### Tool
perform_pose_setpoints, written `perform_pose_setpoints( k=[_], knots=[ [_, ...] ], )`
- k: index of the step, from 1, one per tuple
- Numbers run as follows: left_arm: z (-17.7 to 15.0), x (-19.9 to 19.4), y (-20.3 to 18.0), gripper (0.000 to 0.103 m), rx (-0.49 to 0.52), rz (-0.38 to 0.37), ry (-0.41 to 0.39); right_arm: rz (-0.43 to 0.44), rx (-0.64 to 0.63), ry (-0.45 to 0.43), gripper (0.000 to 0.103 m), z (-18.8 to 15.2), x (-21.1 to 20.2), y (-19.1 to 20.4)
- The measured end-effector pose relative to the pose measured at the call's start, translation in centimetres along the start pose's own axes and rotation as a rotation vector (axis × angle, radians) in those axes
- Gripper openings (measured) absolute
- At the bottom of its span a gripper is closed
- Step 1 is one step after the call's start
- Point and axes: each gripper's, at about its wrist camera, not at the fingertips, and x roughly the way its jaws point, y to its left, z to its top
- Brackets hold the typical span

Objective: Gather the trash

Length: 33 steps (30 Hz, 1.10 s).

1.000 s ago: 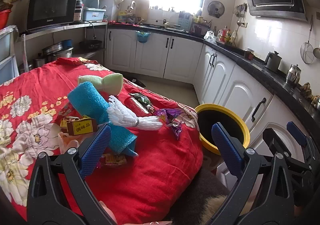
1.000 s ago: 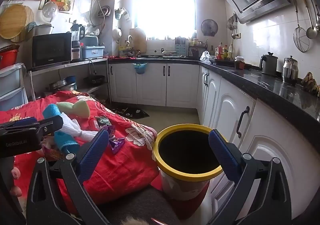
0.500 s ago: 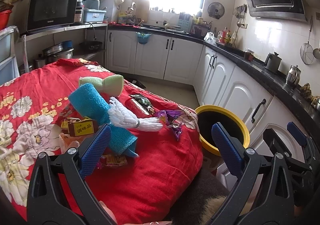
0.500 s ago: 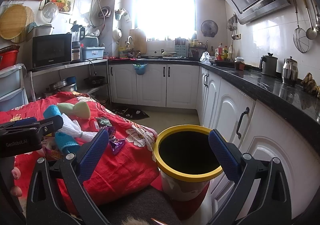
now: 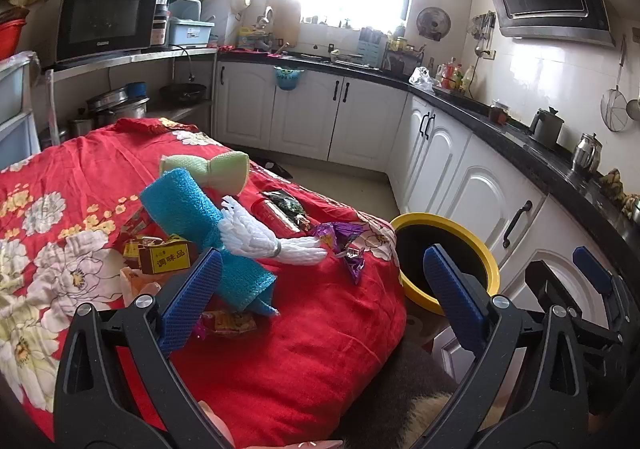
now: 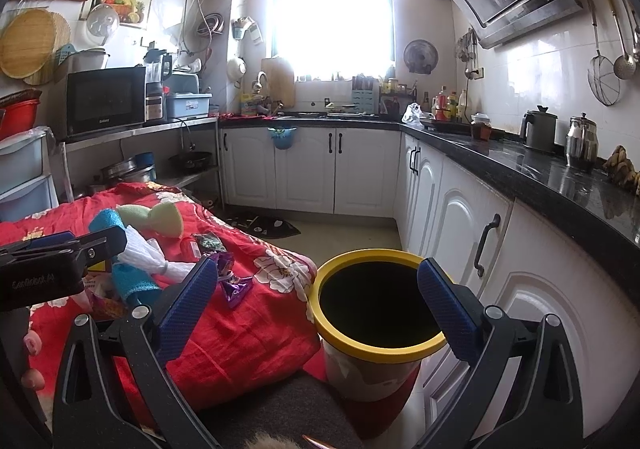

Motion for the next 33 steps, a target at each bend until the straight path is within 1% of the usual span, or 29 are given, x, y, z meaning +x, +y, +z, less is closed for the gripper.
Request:
perform_pose_setpoints(
  k=[8,13,18,22,26,29,33],
  knots=[
    [0.3,0.0,0.5,0.093,-0.009,0.007,-0.004,0.009,-0.01,0.002,0.097,0.3,0.1,0.8],
    [0.7,0.4,2.1,0.093,-0.047,0.031,-0.003,0.045,-0.019,0.02,0.097,0.3,0.4,1.0],
    [1.6,1.0,4.6,0.093,-0.099,0.067,-0.002,0.092,-0.051,0.059,0.097,0.6,2.0,1.8],
    [2.0,1.2,6.7,0.093,-0.137,0.105,-0.007,0.148,-0.086,0.088,0.097,1.2,3.7,3.0],
    [2.8,1.5,9.2,0.092,-0.198,0.139,-0.003,0.196,-0.115,0.117,0.097,1.7,5.4,4.2],
    [3.4,1.9,10.5,0.092,-0.217,0.158,0.009,0.235,-0.137,0.14,0.097,2.1,7.1,5.1],
    [4.4,3.1,12.0,0.092,-0.234,0.189,0.046,0.285,-0.153,0.173,0.097,2.4,9.3,6.4]
  ],
)
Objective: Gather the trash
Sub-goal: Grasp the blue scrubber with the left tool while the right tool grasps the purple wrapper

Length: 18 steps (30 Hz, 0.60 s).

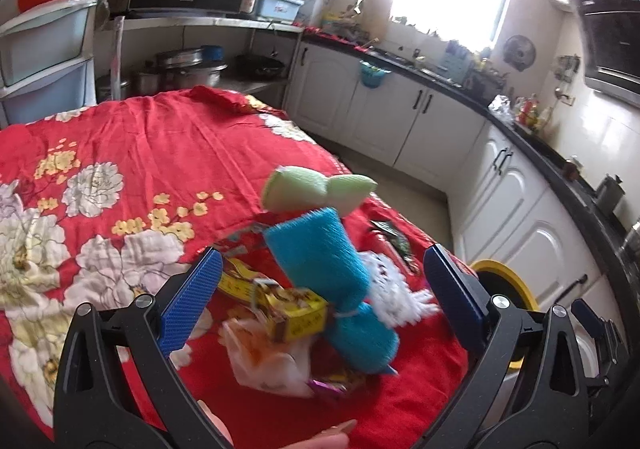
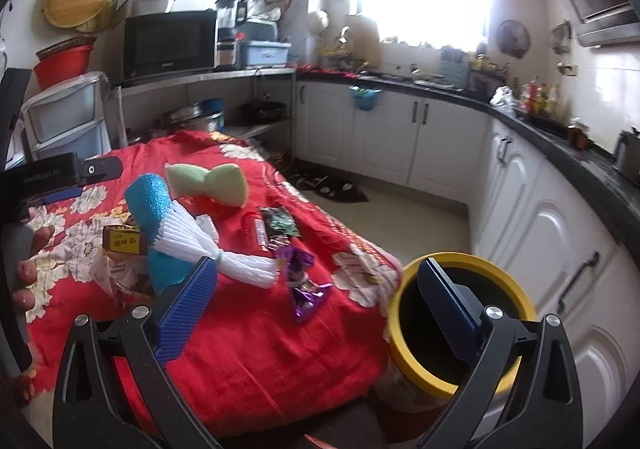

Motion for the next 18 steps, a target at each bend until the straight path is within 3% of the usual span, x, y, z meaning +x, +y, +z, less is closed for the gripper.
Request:
perform_pose_setpoints(
  k=[6,10,12,16,18],
  knots=[
    [1.9,2.9,0.9,0.092,-0.03,-0.015,0.082,0.057,-0.014,0.067,0.097,1.0,4.1,0.1],
    [2.3,5.6,1.5,0.092,-0.076,-0.047,0.178,0.082,-0.006,0.136,0.094,1.2,7.0,-0.5],
    [2.3,6.8,1.8,0.092,-0.106,-0.044,0.227,0.094,0.005,0.188,0.081,1.0,8.8,-1.1],
    [1.9,8.4,2.5,0.092,-0.15,-0.056,0.285,0.112,0.03,0.284,0.068,0.2,11.7,-1.7],
    [1.7,9.1,2.9,0.084,-0.186,-0.071,0.314,0.142,0.056,0.34,0.058,-0.4,13.2,-2.1]
  ],
)
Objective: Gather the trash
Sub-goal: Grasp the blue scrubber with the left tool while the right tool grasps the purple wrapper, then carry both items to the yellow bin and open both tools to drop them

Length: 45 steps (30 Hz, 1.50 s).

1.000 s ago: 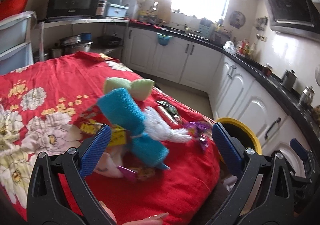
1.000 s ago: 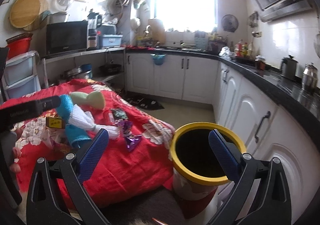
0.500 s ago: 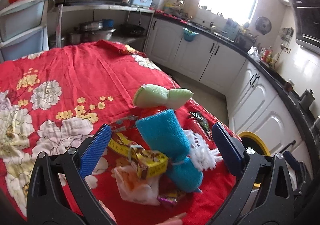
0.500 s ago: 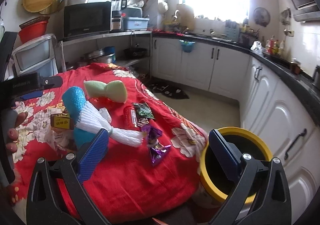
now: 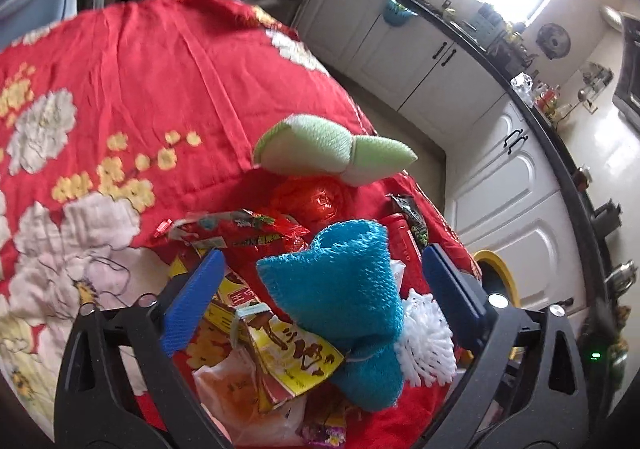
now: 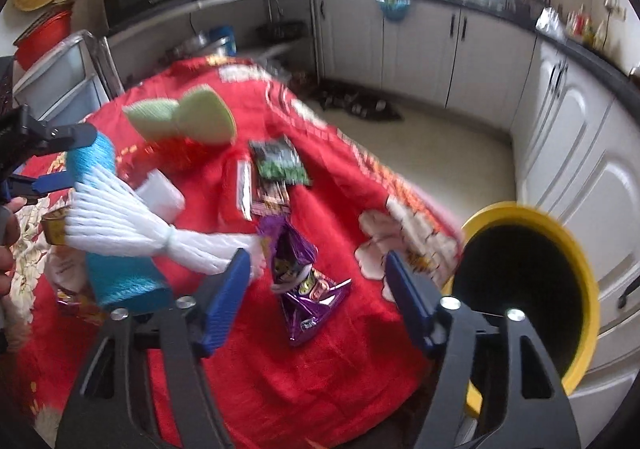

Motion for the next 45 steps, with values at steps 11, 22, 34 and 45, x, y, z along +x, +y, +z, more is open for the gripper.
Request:
perform_pose_setpoints(
  k=[11,22,34,45],
  knots=[
    [0.1,1.0,1.1,0.027,-0.043,-0.067,0.043,0.113,-0.012,0.061,0.021,0.1,1.9,0.4],
    [0.5,-3.2,-1.0,0.012,0.059,-0.08,-0.082,0.15,0.032,-0.015,0.019,0.5,-1.2,-0.4],
    [1.5,-8.4,-5.8,0.012,0.206,-0.037,-0.25,0.147,0.071,-0.097,0.019,1.0,-5.5,-2.3],
    [1.7,-12.4,-11.2,0.012,0.312,-0.118,-0.365,0.084,0.114,-0.18,0.019,0.7,-9.7,-5.5]
  ],
)
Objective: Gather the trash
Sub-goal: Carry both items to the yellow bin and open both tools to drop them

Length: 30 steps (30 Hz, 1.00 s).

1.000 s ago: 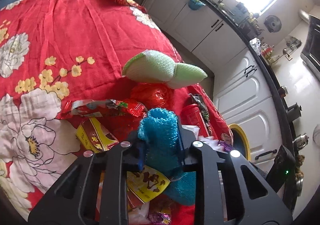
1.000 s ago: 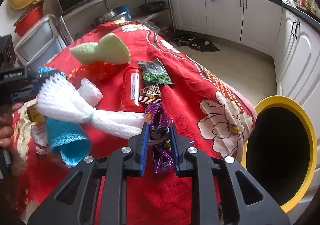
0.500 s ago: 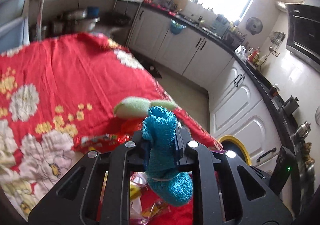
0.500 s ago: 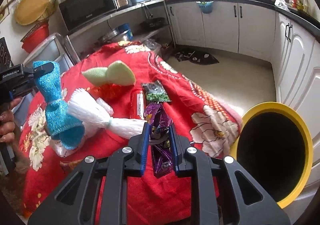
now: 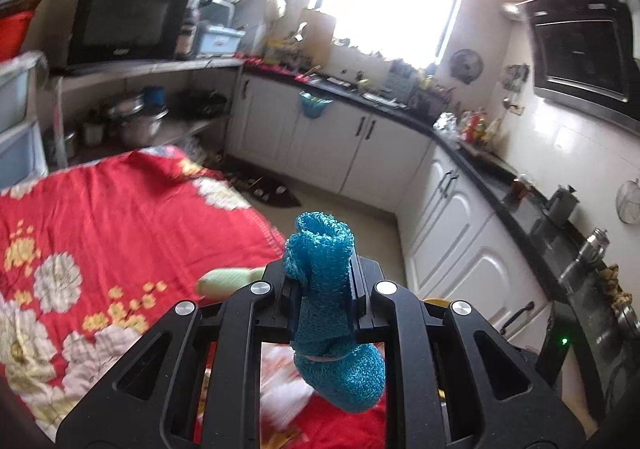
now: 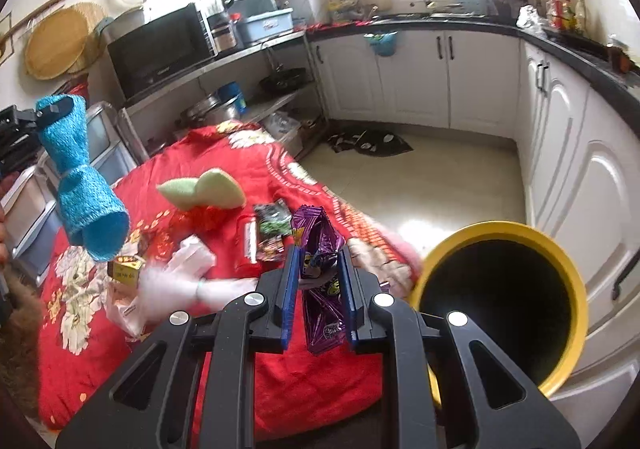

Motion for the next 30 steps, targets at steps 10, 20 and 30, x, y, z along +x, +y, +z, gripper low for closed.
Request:
perform_pose_setpoints(
  k=[10,20,30],
  knots=[
    [-0.5,5.7,-8.5,0.012,0.105,-0.125,0.026,-0.121,0.108,-0.046,0.019,-0.5,-2.9,-5.6],
    [-3.2,12.3,-15.6,0.012,0.192,-0.189,0.065,-0.205,0.221,-0.032,0.019,-2.6,-3.4,-11.3],
    [-6.8,18.9,-20.7,0.014,0.278,-0.214,0.133,-0.248,0.282,0.007,0.02,-4.2,-2.4,-14.5]
  ],
)
